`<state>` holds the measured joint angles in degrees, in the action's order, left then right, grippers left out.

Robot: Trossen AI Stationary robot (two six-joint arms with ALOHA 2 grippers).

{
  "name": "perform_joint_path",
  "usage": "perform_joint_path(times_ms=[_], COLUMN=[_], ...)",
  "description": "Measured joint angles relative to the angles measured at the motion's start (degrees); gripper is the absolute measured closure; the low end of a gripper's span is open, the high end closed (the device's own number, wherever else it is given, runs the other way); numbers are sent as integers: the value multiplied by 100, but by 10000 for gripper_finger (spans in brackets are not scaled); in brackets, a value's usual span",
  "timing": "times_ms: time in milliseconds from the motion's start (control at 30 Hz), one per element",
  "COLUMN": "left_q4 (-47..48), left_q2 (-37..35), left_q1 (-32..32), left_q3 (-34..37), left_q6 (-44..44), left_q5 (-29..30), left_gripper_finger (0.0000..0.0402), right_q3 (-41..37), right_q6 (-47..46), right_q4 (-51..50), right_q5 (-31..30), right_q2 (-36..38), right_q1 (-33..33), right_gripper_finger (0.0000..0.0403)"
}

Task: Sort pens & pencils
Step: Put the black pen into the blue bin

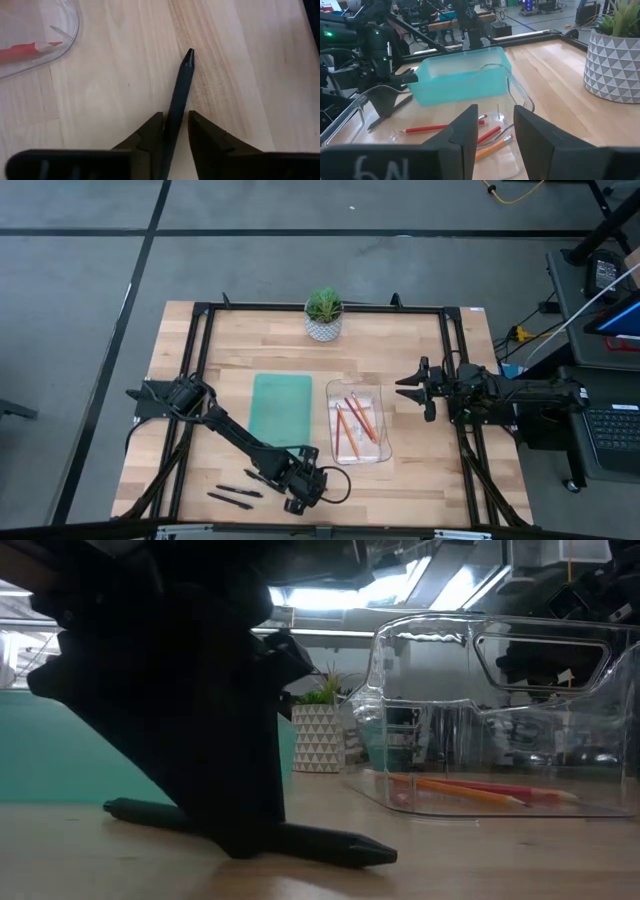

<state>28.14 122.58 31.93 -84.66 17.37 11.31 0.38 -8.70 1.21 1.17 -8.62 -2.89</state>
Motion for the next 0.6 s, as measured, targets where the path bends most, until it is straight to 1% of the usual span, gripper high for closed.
perform_joint_path(times_ms=[300, 500, 600], left_q4=[33, 179, 664], left_q2=[0, -22, -27], left_q1=[-5, -20, -29], left_q3=[0, -96, -466], left_q6=[-9, -2, 0], left_q5=[123, 289, 513], left_gripper_finger=[382, 386, 386], right_q3=[0, 0, 0], right_q6=[-1, -3, -3], right_q4=[0, -1, -1], right_q5=[-2, -2, -2], right_q2=[0, 0, 0], right_q1=[1, 1, 1], right_gripper_finger=[276, 276, 276])
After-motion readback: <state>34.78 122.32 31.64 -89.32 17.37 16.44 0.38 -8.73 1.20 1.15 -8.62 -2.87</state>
